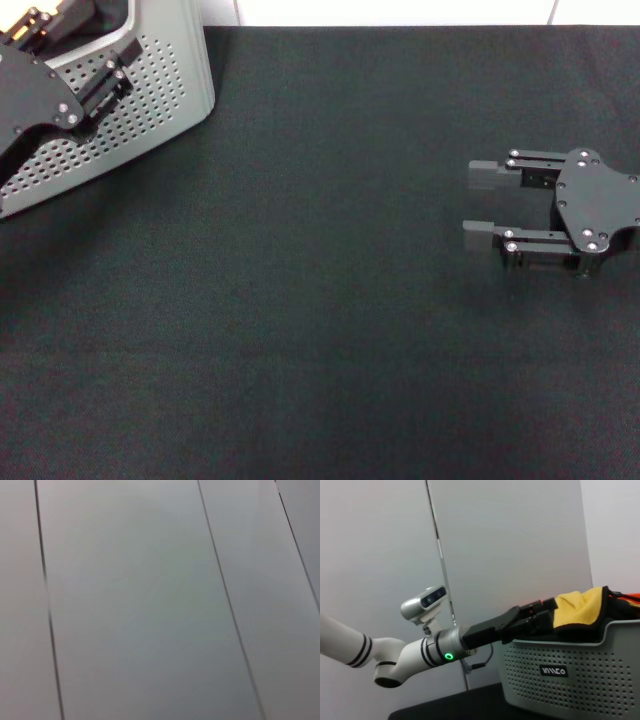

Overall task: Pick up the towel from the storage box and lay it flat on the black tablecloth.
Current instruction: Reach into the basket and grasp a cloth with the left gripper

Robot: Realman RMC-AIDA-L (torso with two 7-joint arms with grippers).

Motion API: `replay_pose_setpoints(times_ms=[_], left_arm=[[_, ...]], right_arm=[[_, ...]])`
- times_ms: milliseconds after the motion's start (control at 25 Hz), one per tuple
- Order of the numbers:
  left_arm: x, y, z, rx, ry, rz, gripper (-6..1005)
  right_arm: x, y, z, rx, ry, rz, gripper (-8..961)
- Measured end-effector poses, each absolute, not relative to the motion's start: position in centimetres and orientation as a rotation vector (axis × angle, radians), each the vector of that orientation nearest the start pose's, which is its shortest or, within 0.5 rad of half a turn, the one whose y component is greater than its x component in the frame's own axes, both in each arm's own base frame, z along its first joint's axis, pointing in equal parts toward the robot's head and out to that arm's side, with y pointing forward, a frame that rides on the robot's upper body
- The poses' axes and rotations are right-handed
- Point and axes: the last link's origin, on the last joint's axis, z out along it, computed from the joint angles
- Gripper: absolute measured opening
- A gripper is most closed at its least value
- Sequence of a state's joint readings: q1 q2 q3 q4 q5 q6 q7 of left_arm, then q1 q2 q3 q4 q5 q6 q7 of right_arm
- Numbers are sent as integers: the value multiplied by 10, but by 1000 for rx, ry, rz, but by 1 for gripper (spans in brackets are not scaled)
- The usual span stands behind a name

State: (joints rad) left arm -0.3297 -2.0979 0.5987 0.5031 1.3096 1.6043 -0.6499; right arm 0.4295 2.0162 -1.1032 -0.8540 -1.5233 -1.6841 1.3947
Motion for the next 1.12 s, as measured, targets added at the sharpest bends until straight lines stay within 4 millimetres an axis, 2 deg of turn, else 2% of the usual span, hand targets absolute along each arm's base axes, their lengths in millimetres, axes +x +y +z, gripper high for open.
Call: replay_pose_setpoints(times_ms=[40, 240, 680, 1120], left_arm=[[-294, 302, 54, -1897, 0, -928, 622], [-295, 306, 47, -1800, 135, -813, 588], [-302, 324, 40, -1710, 219, -573, 522], [-311, 324, 43, -1668, 269, -451, 521]], right_arm=[[205, 314, 24, -2841, 259, 1001, 661], [204, 315, 24, -2838, 253, 997, 661], [201, 317, 24, -2842, 242, 999, 660], [201, 318, 23, -2834, 246, 994, 660]])
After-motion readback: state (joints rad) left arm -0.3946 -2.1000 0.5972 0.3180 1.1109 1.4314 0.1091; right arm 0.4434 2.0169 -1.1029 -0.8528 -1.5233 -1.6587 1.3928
